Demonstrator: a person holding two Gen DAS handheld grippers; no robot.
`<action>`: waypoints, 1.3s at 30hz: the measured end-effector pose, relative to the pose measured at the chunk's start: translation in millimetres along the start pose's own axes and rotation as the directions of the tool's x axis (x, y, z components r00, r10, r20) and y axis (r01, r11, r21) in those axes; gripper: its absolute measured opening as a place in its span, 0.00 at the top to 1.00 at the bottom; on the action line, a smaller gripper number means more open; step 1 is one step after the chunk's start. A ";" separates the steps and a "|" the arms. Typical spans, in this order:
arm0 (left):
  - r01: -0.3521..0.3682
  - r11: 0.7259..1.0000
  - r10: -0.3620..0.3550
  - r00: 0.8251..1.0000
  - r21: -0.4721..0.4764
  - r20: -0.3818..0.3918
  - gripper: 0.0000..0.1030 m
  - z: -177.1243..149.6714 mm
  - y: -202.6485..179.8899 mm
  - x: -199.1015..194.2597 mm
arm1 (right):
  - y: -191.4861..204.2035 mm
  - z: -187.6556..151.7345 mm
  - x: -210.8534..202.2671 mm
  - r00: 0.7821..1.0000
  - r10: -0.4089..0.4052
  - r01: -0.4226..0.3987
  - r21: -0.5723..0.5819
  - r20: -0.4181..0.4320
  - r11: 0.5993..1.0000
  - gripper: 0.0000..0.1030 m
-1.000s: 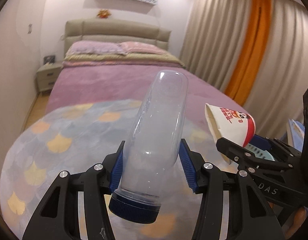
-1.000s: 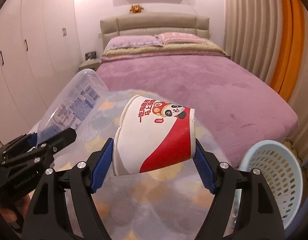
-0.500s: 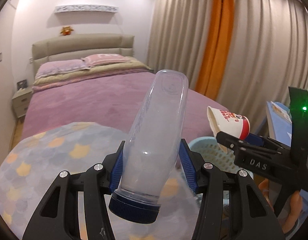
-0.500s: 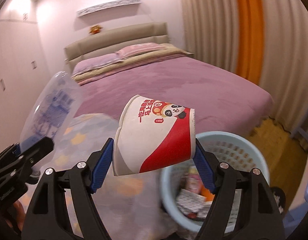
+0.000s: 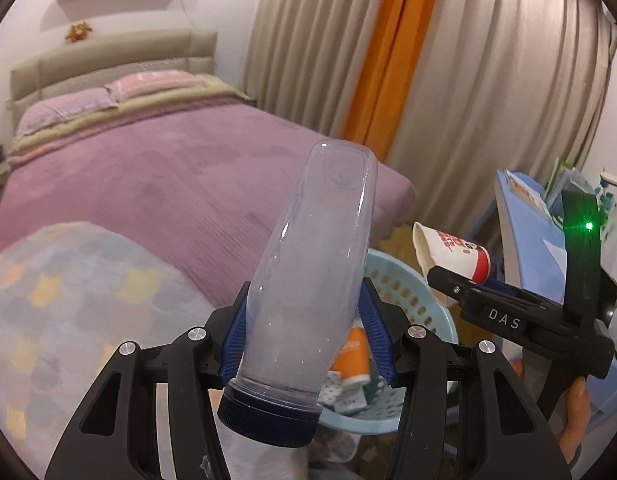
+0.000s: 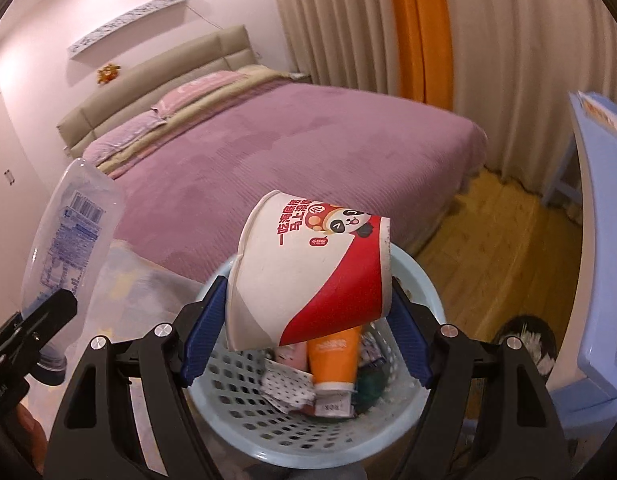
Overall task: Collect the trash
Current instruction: 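Carry the bottle and cup over the wastebasket and open both tools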
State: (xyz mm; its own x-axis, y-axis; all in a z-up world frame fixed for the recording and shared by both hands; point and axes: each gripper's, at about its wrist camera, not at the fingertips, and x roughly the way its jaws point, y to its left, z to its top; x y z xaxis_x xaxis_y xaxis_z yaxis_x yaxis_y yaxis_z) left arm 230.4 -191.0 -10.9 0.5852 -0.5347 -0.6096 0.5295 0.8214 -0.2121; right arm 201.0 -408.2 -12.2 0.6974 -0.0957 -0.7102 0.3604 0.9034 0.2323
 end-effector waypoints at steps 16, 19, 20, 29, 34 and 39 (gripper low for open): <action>0.069 0.998 -0.068 0.988 0.004 -0.142 0.47 -14.5 -24.3 69.5 | -48.6 -18.5 44.1 0.987 -0.053 0.064 0.070 -0.152 0.996 0.28; 0.079 0.997 -0.077 0.990 0.009 -0.118 0.39 -14.3 -30.5 64.3 | -49.1 -21.4 45.2 0.986 -0.064 0.074 0.064 -0.153 0.995 0.28; 0.081 0.997 -0.079 0.991 0.013 -0.112 0.38 -14.2 -31.9 61.3 | -49.9 -21.8 45.1 0.986 -0.065 0.075 0.065 -0.153 0.995 0.28; 0.105 0.994 -0.105 0.994 -0.010 -0.012 0.37 -11.1 -26.6 17.9 | -41.5 -29.3 25.7 0.994 -0.019 0.023 0.032 -0.108 0.999 0.28; 0.080 0.997 -0.080 0.994 -0.005 0.072 0.30 -16.4 -23.4 -21.7 | -16.6 -36.2 3.4 0.998 0.016 -0.018 -0.035 -0.063 0.999 0.28; 0.001 1.000 0.000 0.989 -0.010 0.150 0.18 -27.6 -18.3 -58.4 | 12.3 -47.8 -19.5 0.999 0.036 -0.038 -0.120 -0.016 0.992 0.28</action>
State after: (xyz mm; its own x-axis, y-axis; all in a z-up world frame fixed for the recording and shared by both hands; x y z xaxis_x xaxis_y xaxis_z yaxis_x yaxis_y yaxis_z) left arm 169.6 -169.2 7.5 0.6710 -0.5581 -0.4882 0.5239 0.8228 -0.2205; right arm 162.2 -375.3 -27.2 0.7000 -0.0559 -0.7119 0.2570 0.9499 0.1781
